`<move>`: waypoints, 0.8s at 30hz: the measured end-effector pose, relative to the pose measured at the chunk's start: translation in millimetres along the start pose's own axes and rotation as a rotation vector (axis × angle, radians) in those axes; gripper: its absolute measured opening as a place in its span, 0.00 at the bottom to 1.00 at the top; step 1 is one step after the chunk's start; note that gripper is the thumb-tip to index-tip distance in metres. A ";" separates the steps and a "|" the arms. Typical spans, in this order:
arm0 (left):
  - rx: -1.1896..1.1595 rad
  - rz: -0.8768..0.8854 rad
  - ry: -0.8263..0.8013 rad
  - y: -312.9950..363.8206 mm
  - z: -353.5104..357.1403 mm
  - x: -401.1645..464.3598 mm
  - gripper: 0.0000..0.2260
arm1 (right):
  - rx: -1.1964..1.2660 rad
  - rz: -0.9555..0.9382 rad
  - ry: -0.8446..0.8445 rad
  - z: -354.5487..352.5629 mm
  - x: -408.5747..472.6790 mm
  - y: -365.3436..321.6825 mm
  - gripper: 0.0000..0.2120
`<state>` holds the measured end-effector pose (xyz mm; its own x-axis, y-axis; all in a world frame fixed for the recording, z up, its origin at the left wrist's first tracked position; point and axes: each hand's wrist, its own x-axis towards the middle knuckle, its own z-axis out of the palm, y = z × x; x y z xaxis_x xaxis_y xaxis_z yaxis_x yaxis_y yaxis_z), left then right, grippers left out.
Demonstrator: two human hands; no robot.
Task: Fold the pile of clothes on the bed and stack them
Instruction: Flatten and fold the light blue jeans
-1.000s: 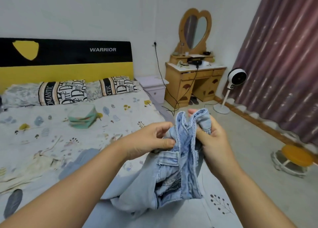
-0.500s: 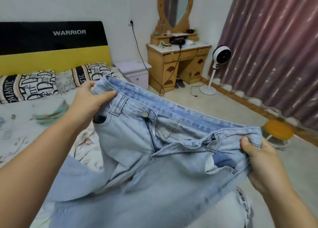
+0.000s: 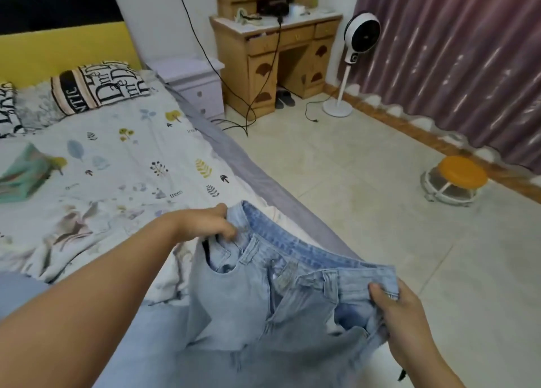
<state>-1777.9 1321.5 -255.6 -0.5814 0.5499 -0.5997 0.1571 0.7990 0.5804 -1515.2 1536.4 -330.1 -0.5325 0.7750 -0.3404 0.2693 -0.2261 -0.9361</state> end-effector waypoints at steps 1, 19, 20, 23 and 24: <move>0.014 0.065 0.049 3.6 1.3 14.8 0.14 | 0.015 0.005 0.015 -5.5 9.1 2.9 0.08; 0.568 -0.170 0.203 -97.8 193.1 167.5 0.21 | -0.685 0.052 0.223 -25.5 119.2 147.1 0.14; 0.578 -0.156 0.151 -102.2 196.9 167.3 0.15 | -0.691 0.043 0.286 -29.2 121.2 144.2 0.14; 0.520 -0.075 0.155 -104.4 211.0 166.7 0.05 | -0.731 0.064 0.410 -29.1 123.2 132.6 0.16; 0.490 -0.043 0.197 -100.6 216.9 167.7 0.05 | -0.817 0.011 0.440 -25.0 123.8 132.5 0.21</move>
<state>-1718.0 1386.2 -534.1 -0.7274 0.4956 -0.4746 0.4572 0.8658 0.2035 -1525.4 1617.2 -494.0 -0.2189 0.9673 -0.1278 0.8432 0.1216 -0.5237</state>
